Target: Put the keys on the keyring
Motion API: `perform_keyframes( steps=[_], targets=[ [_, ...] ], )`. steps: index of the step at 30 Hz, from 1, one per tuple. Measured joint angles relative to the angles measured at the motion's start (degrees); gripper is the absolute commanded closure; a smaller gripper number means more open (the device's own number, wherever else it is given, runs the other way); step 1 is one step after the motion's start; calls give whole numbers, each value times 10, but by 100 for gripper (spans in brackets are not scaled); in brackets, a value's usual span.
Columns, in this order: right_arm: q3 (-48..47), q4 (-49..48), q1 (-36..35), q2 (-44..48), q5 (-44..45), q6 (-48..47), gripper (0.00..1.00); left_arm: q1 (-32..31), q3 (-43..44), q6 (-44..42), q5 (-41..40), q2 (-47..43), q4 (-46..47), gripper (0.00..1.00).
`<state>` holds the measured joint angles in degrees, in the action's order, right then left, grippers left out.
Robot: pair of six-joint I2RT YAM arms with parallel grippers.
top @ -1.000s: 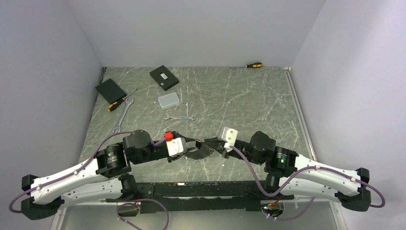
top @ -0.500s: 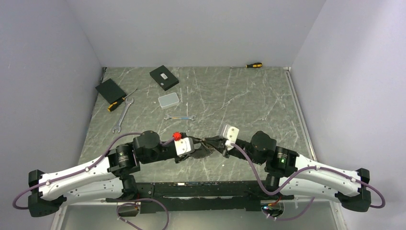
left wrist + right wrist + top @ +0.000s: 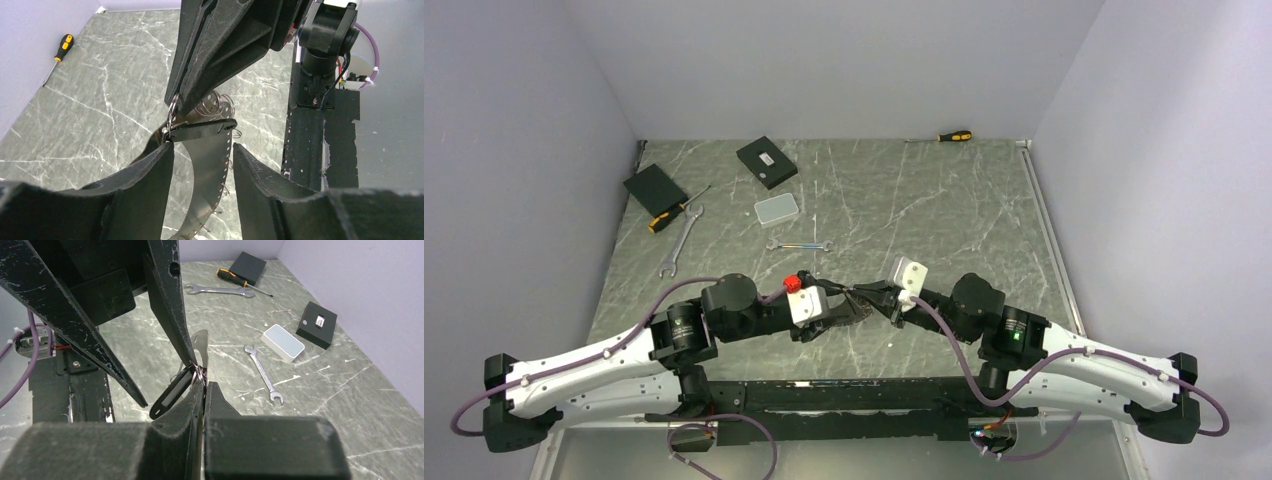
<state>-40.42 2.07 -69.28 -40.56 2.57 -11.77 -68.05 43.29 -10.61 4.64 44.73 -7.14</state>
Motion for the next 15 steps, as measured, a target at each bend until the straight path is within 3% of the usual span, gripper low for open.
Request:
perform_keyframes(
  steps=[15],
  targets=[
    [0,-4,0,-8,-2,3,100,0,15,-17,-18,-14,-40,52]
  ],
)
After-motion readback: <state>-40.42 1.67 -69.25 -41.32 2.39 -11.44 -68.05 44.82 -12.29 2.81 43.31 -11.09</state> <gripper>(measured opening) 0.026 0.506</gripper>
